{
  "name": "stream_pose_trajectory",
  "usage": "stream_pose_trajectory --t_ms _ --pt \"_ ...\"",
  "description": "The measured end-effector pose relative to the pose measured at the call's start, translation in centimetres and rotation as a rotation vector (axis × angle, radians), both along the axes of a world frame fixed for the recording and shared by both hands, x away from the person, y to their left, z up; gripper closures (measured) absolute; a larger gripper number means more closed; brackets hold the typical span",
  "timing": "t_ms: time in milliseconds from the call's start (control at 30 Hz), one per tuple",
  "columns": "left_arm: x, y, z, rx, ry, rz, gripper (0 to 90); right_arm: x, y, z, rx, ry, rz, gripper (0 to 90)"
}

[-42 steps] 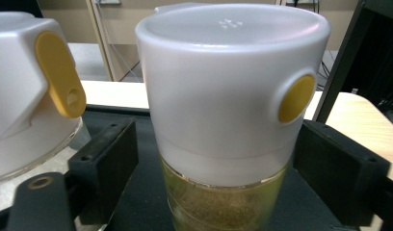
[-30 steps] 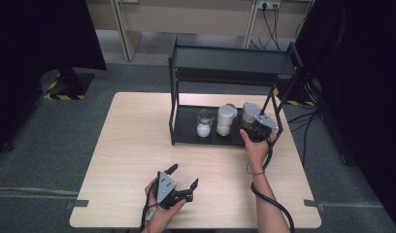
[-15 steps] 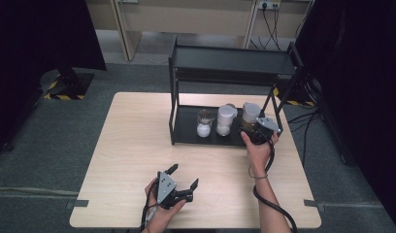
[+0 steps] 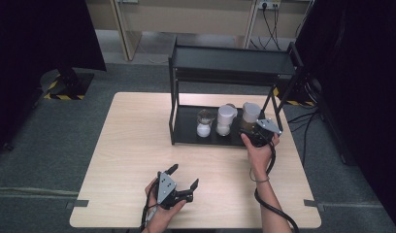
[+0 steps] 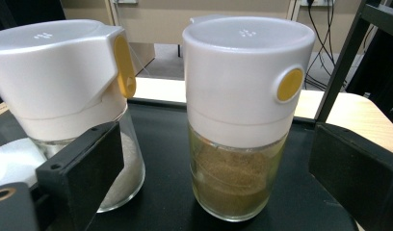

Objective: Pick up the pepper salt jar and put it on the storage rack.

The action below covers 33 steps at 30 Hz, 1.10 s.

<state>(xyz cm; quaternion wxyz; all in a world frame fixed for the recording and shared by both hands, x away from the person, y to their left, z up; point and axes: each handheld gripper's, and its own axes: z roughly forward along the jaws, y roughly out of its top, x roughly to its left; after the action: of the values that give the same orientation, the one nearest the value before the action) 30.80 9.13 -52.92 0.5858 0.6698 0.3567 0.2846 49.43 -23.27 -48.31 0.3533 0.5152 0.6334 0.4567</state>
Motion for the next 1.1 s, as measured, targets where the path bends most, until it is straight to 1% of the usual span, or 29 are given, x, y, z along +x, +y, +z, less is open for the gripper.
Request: stream_pose_trajectory --t_ms 133,200,433,600,933,1100 --pt "0.0 0.0 0.0 0.001 -0.001 -0.001 9.4 -0.3 0.0 0.0 -0.001 0.005 0.011 5.1" --pt "0.0 0.0 0.0 0.001 -0.001 -0.001 9.4 -0.6 0.1 0.0 0.007 0.006 0.014 5.0" --pt "0.0 0.0 0.0 0.002 -0.001 0.0 9.4 -1.2 0.3 0.1 0.0 0.005 0.03 5.0" --pt "0.0 0.0 0.0 0.002 -0.002 0.0 9.4 -1.5 0.2 0.1 0.006 0.009 0.031 4.9" --pt "0.0 0.0 0.0 0.001 -0.003 -0.001 9.4 -2.3 0.1 0.0 -0.002 0.006 0.042 4.8" --pt "-0.1 0.0 0.0 0.002 -0.003 -0.002 9.4 -2.7 0.1 0.0 0.001 0.006 0.046 4.7"
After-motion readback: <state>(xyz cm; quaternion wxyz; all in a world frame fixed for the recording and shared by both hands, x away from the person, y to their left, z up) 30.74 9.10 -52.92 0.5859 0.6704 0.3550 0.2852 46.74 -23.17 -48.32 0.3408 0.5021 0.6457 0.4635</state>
